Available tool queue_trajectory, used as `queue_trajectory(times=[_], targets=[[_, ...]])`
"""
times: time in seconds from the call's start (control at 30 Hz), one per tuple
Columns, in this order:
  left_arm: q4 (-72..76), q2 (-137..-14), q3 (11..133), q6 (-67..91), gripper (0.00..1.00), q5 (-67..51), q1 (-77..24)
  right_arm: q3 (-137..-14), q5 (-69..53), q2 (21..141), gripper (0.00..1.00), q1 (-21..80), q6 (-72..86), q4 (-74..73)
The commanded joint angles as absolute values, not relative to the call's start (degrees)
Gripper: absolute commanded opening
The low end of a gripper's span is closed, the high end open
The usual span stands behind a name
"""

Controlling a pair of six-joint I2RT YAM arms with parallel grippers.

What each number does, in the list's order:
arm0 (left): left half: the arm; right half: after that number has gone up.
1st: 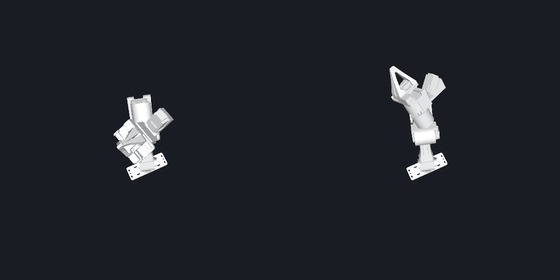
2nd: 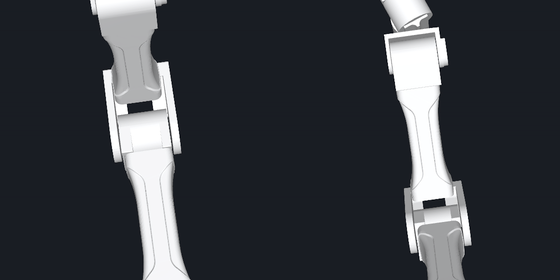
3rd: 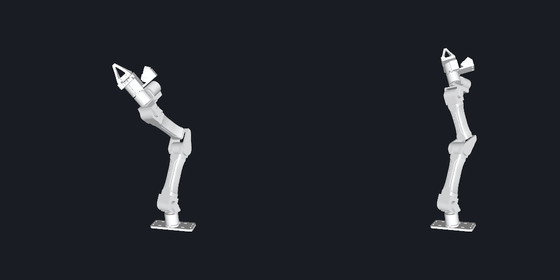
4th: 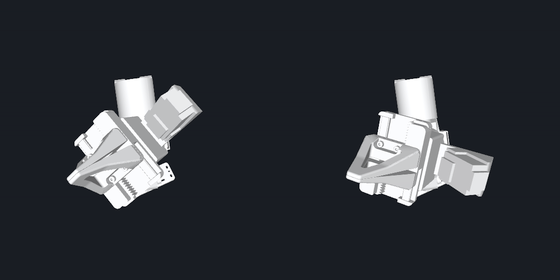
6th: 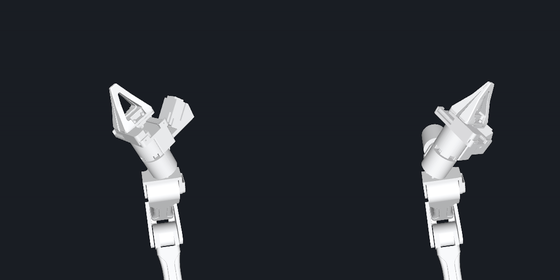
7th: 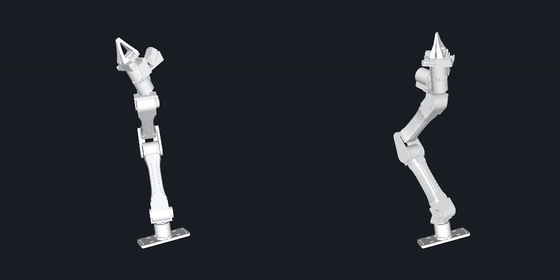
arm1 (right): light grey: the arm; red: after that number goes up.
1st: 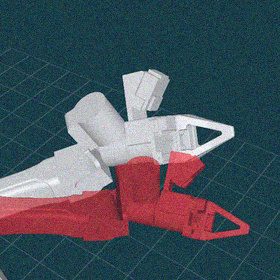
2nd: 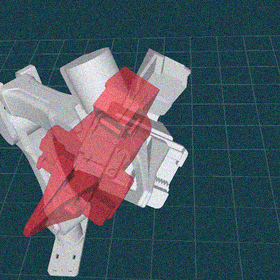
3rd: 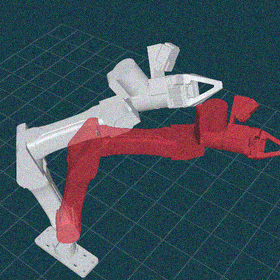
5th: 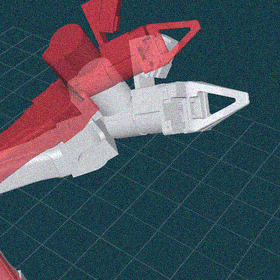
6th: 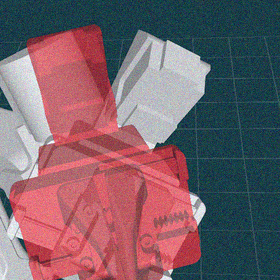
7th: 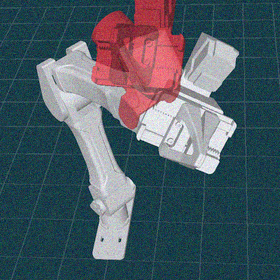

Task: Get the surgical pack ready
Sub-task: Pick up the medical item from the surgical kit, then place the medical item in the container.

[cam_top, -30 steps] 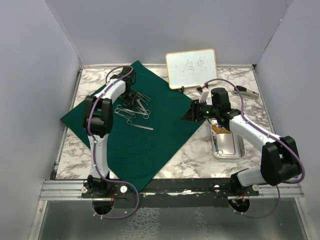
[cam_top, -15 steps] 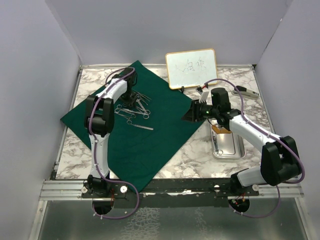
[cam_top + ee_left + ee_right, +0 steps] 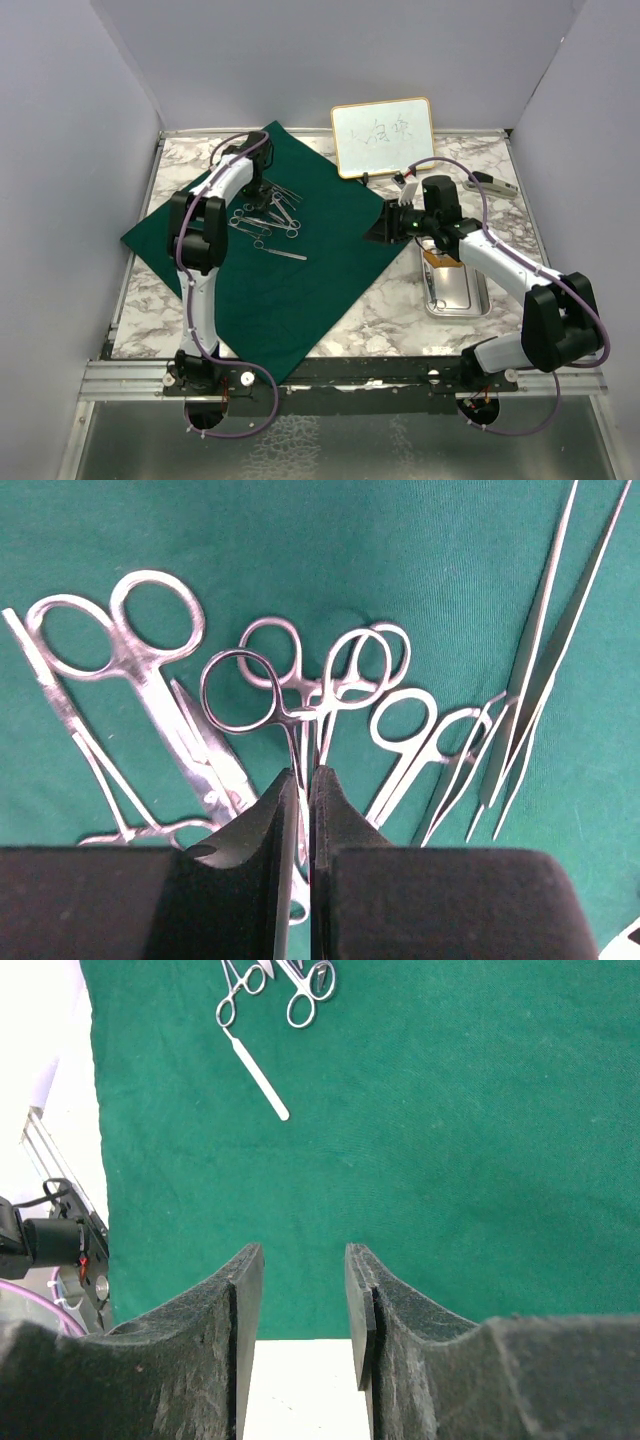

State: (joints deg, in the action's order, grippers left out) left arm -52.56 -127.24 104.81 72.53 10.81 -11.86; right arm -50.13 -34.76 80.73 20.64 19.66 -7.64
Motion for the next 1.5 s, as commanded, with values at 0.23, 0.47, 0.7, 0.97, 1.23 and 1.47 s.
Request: queue_trajectory(times=[0.23, 0.47, 0.7, 0.97, 1.23, 1.47], targets=[[-43.9, -110.7, 92.8, 62.0, 0.00, 5.7, -12.0, -49.6, -34.8, 78.8, 0.39, 21.0, 18.4, -6.1], [-39.7, -104.9, 88.0, 52.7, 0.00, 2.0, -12.1, -49.1, -35.0, 77.5, 0.39, 22.8, 16.7, -2.6], [-34.4, -95.0, 82.1, 31.0, 0.00, -8.8, -13.4, -46.9, -28.1, 75.6, 0.39, 31.5, 2.6, 8.3], [-29.5, -82.6, 67.6, 20.1, 0.00, -27.9, -14.2, -43.5, -40.2, 76.3, 0.42, 37.2, -25.8, 21.0], [-27.2, -75.2, 58.9, 19.8, 0.00, -36.1, -15.5, -51.4, -37.7, 82.1, 0.42, 46.0, -57.8, 10.1], [-26.0, -74.2, 55.9, 23.0, 0.00, -40.5, -16.1, -47.5, -30.2, 83.2, 0.47, 53.5, -79.7, 9.7]])
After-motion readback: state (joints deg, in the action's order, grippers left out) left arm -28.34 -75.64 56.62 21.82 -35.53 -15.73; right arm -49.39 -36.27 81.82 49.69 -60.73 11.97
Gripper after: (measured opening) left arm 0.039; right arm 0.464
